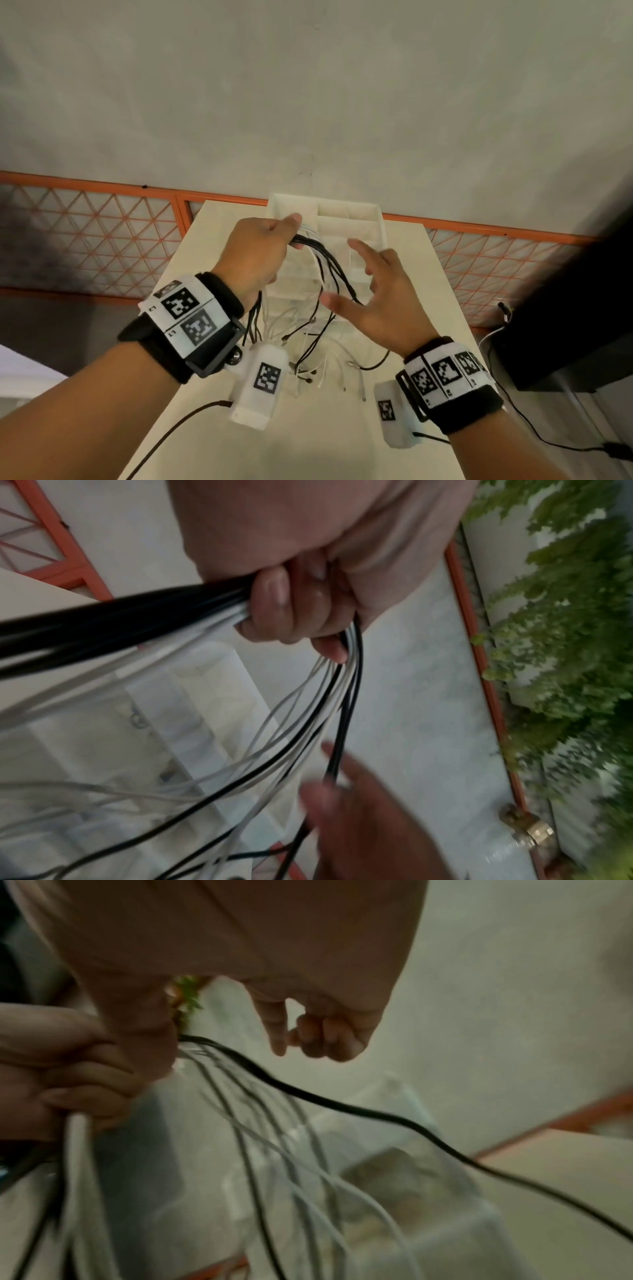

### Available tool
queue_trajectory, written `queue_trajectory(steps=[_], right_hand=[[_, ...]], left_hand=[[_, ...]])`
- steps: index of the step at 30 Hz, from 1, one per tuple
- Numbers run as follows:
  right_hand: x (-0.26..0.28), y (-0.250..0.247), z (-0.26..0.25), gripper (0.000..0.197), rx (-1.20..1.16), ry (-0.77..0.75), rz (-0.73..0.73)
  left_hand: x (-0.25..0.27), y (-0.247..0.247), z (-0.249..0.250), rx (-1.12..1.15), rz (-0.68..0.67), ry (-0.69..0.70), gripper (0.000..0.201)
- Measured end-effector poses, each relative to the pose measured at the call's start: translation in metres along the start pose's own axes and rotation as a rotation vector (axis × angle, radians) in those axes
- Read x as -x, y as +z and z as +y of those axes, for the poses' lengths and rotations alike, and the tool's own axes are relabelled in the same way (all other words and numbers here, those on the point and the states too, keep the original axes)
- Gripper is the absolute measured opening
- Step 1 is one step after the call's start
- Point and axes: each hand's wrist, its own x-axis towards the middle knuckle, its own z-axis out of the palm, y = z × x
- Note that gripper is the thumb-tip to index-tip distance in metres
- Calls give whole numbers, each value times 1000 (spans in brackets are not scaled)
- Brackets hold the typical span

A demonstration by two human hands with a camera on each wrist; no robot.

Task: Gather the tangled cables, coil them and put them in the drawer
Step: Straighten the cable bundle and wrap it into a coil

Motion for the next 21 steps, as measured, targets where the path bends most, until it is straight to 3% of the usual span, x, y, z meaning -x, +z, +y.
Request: queue_trajectory(steps=[3,5,7,10,15,21], right_hand=[[-15,14,-26,50,132,-126,217],[-22,27,-14,14,177,-38,226],[-21,39,15,33,205,189,117],[-5,49,59,31,199,445,-30],[9,59,108,29,243,508,-48],[17,57,127,38,180,520,-119]], left_hand=[[14,16,5,-140,-93,76,56],[20,18,10,-244,-109,135,53],[21,11,17,-301,-96,186,51],[18,-5,24,-333,-96,208,49],[16,-11,20,-353,-92,195,48],[11,-4,18,-256,-93,172,48]])
